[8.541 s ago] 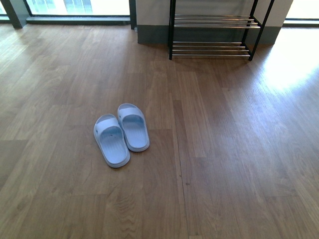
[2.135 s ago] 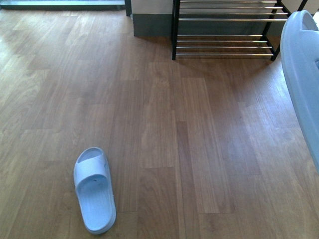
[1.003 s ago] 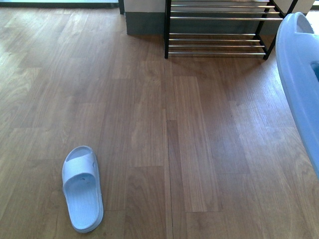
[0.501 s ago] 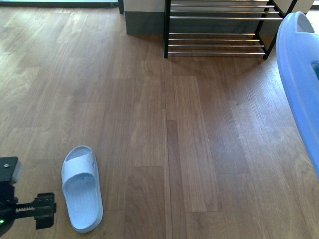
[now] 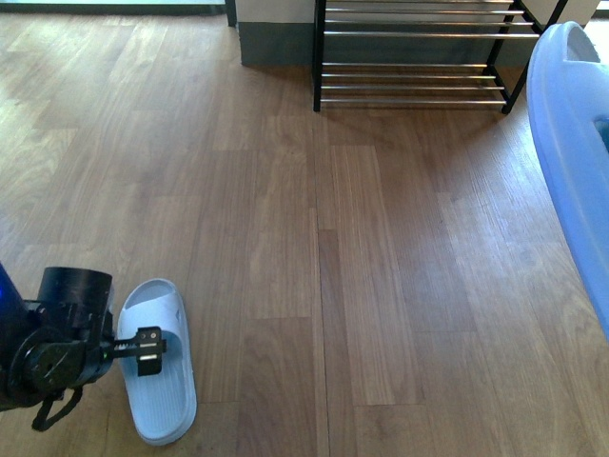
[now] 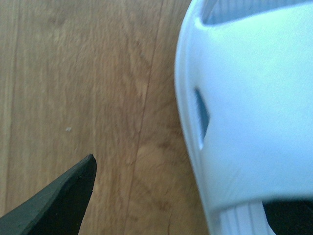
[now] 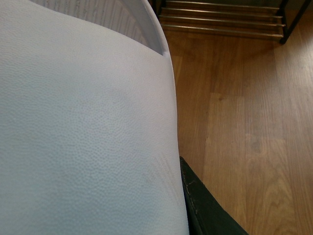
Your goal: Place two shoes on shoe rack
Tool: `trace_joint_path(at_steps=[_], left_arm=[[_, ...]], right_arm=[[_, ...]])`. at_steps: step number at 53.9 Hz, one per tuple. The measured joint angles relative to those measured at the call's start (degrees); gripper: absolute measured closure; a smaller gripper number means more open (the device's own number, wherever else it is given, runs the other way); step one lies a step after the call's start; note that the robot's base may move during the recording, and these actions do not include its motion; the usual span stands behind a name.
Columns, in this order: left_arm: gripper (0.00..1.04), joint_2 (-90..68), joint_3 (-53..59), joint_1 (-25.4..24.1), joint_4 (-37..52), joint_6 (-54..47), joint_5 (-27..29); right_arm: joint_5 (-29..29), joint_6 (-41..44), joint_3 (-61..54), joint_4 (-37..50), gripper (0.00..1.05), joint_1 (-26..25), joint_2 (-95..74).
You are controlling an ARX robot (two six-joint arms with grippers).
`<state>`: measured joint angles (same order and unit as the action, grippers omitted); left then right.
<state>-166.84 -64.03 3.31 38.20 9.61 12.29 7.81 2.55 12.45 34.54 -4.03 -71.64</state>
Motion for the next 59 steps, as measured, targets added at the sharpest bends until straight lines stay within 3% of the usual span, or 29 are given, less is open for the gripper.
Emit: trace_joint_path(at_steps=[13,30,34,44,53,59], left_arm=[[0.11,-4.1,-10.9,1.2,-6.2,1.0,0.1],[0.46,-5.9,-15.1,2.1,-8.6,0.5,0.0],[0.59,-6.4,-16.0,2.2,-8.9,0.4,0.6],[0.75,-6.6,-17.1,1.8,-8.9,0.3,1.7],[0.87,-6.5,-17.0,-0.5,-5.5,-2.5,1.2],[1.04,-3.7,-12.4,-3.1,-0.1,-6.9,0.8]], right_arm=[[0.0,0.0,0.0,0.0,1.03,0.0,0.0],[0.0,0.0,0.0,0.0,1.03,0.0,0.0],[0.0,0.0,0.0,0.0,1.03,0.0,0.0],[0.0,0.0,0.0,0.0,1.03,0.0,0.0],[0.0,0.0,0.0,0.0,1.03,0.0,0.0],[0.0,0.0,0.0,0.0,1.03,0.0,0.0]])
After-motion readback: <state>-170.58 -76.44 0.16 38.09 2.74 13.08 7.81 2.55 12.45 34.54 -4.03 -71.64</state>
